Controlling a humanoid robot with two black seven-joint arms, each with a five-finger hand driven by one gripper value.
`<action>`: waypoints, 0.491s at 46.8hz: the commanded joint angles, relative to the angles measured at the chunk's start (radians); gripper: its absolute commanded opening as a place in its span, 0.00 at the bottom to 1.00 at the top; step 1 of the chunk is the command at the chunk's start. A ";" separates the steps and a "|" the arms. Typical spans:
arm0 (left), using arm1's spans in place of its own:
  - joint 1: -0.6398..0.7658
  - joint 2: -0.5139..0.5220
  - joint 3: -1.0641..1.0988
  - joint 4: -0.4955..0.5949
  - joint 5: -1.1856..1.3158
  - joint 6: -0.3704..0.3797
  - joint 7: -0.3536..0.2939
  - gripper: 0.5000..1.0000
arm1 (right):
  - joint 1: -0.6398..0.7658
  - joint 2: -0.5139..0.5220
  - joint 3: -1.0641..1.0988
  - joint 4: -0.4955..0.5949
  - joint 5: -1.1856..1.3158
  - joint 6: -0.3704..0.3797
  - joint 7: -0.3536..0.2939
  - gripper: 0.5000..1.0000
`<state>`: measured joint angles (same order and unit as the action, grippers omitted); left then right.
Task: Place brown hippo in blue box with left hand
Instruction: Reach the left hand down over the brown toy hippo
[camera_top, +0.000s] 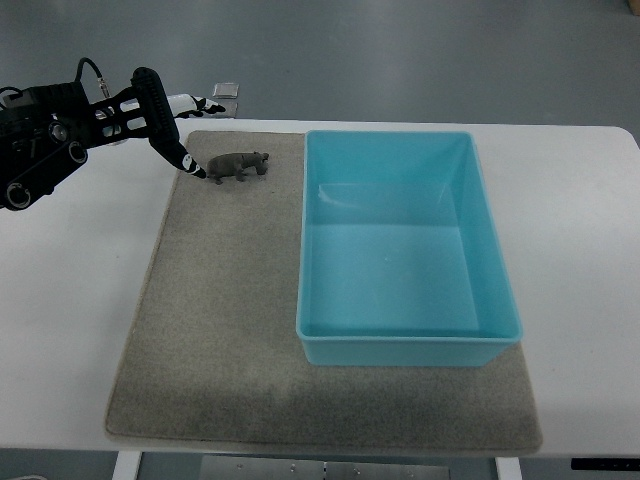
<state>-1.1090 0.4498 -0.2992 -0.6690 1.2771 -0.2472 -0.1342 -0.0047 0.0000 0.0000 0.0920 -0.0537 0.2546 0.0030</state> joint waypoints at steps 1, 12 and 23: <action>0.001 -0.034 0.000 0.034 0.001 0.000 0.005 0.99 | 0.000 0.000 0.000 0.000 0.000 0.000 0.000 0.87; 0.000 -0.105 0.000 0.124 0.001 0.000 0.011 0.99 | 0.000 0.000 0.000 0.000 0.000 0.000 0.000 0.87; 0.000 -0.123 0.000 0.129 -0.001 0.000 0.015 0.97 | 0.000 0.000 0.000 0.000 0.000 0.000 0.000 0.87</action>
<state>-1.1088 0.3281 -0.2991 -0.5384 1.2770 -0.2469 -0.1196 -0.0044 0.0000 0.0000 0.0920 -0.0537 0.2547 0.0031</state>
